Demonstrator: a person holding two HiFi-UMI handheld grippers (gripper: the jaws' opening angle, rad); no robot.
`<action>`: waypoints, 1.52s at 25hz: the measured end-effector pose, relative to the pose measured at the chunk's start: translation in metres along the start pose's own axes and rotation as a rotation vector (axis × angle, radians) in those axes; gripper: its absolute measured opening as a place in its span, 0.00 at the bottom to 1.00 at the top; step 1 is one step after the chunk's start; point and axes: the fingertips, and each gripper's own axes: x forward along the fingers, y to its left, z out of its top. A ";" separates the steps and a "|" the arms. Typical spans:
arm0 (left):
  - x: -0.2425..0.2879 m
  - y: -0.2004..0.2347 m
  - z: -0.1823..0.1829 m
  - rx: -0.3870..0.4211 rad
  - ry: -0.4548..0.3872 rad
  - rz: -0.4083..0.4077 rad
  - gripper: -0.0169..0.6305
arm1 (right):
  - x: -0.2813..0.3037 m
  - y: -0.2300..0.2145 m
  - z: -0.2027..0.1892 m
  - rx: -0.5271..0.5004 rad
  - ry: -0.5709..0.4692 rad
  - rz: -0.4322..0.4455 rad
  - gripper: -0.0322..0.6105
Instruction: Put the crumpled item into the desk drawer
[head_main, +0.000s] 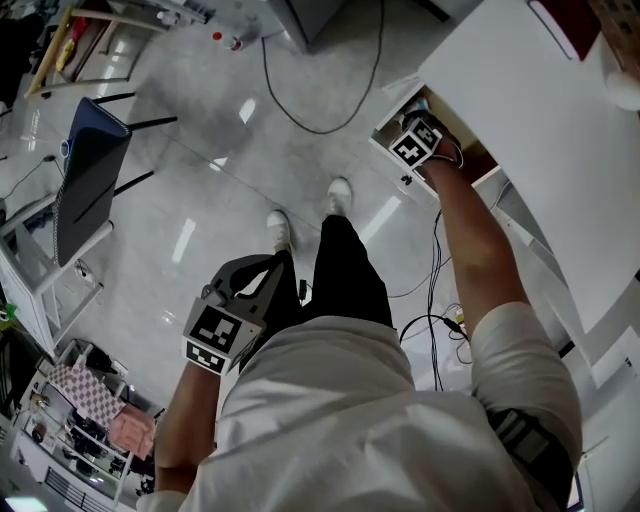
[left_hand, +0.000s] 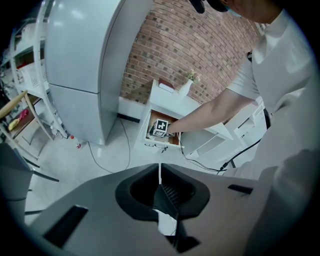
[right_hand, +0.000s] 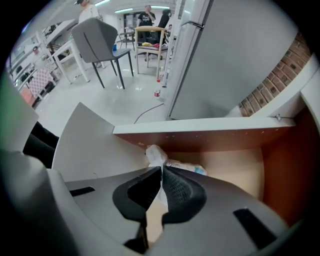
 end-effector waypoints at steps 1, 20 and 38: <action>0.000 0.001 0.000 0.001 0.001 -0.002 0.08 | 0.001 0.001 0.000 0.002 0.002 0.006 0.11; -0.072 -0.010 -0.012 0.136 -0.085 -0.088 0.08 | -0.122 0.053 0.016 0.108 -0.036 -0.038 0.11; -0.207 -0.029 -0.081 0.276 -0.198 -0.152 0.08 | -0.352 0.221 0.090 0.366 -0.257 -0.034 0.10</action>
